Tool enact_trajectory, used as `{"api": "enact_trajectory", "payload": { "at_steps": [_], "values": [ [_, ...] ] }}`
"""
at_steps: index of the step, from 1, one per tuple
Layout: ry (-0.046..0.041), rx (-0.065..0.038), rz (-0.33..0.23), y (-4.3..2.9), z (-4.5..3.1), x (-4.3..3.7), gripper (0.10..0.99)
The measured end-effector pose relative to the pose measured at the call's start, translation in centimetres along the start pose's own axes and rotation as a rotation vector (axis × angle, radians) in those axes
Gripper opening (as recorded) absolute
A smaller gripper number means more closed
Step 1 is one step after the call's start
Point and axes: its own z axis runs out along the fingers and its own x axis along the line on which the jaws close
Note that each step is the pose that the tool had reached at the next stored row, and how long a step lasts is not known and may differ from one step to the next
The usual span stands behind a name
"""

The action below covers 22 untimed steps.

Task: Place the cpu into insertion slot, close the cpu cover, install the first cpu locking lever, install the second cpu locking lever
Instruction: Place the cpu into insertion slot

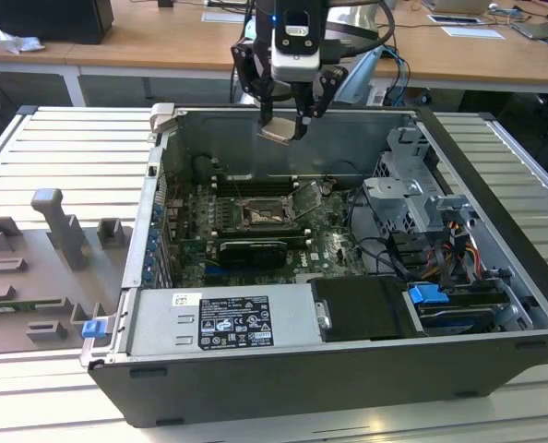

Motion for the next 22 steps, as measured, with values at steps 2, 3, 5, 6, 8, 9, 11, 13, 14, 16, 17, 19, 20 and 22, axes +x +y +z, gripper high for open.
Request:
{"api": "enact_trajectory", "payload": {
  "at_steps": [2,3,5,6,8,9,11,13,14,16,17,19,20,22],
  "values": [
    [-0.0008,0.000,0.009,0.00,0.01,0.00,0.537],
    [-0.0013,0.000,0.014,0.00,0.01,0.00,0.537],
    [-0.0021,0.000,0.024,0.00,0.02,0.00,0.537],
    [-0.0025,0.000,0.028,0.00,0.02,0.00,0.537],
    [-0.0039,-0.001,0.043,-0.01,0.12,0.00,0.537],
    [-0.0046,-0.001,0.050,-0.01,0.15,0.00,0.537],
    [-0.0064,-0.001,0.071,-0.03,0.31,0.00,0.537],
    [-0.0097,-0.002,0.113,-0.05,0.52,-0.01,0.537],
    [-0.0105,-0.001,0.140,-0.05,0.60,-0.01,0.537],
    [-0.0113,-0.001,0.156,-0.07,0.66,0.00,0.537],
    [-0.0119,-0.001,0.164,-0.08,0.69,0.02,0.537],
    [-0.0134,-0.001,0.182,-0.14,0.79,0.09,0.537],
    [-0.0140,-0.001,0.192,-0.16,0.84,0.10,0.537],
    [-0.0142,-0.001,0.202,-0.17,0.92,0.10,0.537]
  ]
}}
